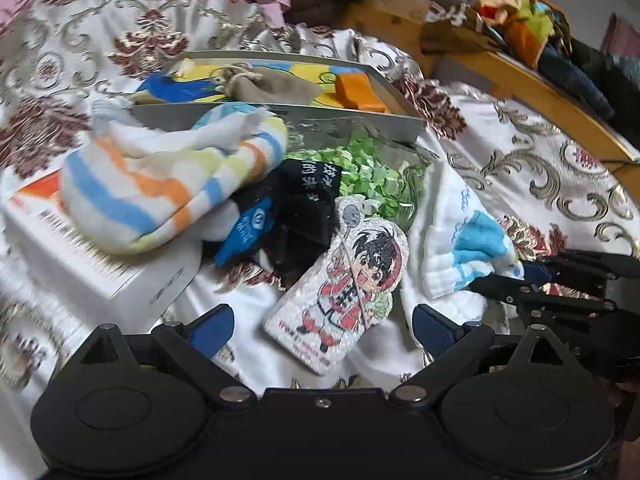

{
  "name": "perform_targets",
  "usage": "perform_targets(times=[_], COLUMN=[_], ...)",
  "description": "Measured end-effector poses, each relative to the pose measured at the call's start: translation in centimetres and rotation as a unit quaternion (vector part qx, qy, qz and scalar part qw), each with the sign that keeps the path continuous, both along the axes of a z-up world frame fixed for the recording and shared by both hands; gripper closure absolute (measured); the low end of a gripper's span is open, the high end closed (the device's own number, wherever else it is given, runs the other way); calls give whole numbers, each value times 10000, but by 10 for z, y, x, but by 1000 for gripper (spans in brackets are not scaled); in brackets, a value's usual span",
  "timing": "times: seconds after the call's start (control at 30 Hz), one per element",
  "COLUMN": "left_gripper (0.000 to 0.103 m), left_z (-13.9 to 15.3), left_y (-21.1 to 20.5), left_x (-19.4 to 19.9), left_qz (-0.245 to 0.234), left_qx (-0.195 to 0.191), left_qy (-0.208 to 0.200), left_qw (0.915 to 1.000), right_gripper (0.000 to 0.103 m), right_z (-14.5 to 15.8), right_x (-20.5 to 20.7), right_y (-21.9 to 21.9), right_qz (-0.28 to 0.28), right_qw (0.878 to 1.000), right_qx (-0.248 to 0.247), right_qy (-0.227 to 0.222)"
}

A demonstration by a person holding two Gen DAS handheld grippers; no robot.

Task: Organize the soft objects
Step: 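Grasp the white blue-print towel with the right tool while the left tool grasps the cartoon tag, then carry the towel and cartoon tag over the tin tray and lower them in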

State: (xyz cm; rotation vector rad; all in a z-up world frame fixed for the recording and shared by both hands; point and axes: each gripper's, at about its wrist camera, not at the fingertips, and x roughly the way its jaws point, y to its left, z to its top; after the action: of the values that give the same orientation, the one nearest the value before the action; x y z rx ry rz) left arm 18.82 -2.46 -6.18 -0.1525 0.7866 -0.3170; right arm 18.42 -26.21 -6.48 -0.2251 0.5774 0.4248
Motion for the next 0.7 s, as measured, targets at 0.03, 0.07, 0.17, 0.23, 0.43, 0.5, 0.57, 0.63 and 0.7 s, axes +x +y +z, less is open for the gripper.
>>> perform_targets(times=[0.03,0.07,0.17,0.23,0.43,0.5,0.57,0.63,0.7], left_gripper=[7,7,9,16,34,38,41,48,52], left_z=[-1,-3,-6,-7,-1,2,6,9,9], left_y=[-2,-5,-11,-14,-22,-24,-28,-34,-42], left_x=[4,7,12,13,2,-5,-11,-16,-20], left_qz=[-70,-152,-301,-409,-448,-462,-544,-727,-912], left_qx=[10,10,58,75,210,210,215,259,353], left_qy=[18,41,34,38,-148,-238,-324,-361,-364], left_qw=[10000,9999,9995,9991,9987,9984,9978,9964,9945], right_gripper=[81,81,81,80,80,80,79,79,79], right_z=[0,-1,-2,-2,-2,-2,-2,-2,-2], right_x=[1,1,2,4,8,8,8,9,9], right_y=[-1,0,-2,-4,-6,-6,-6,-6,-6], right_qz=[-10,-22,-56,-99,-237,-259,-283,-290,-285], right_qw=[10000,10000,10000,9999,9997,9997,9996,9996,9996], right_qx=[14,23,39,45,62,44,43,55,43], right_qy=[7,11,14,11,20,10,7,22,20])
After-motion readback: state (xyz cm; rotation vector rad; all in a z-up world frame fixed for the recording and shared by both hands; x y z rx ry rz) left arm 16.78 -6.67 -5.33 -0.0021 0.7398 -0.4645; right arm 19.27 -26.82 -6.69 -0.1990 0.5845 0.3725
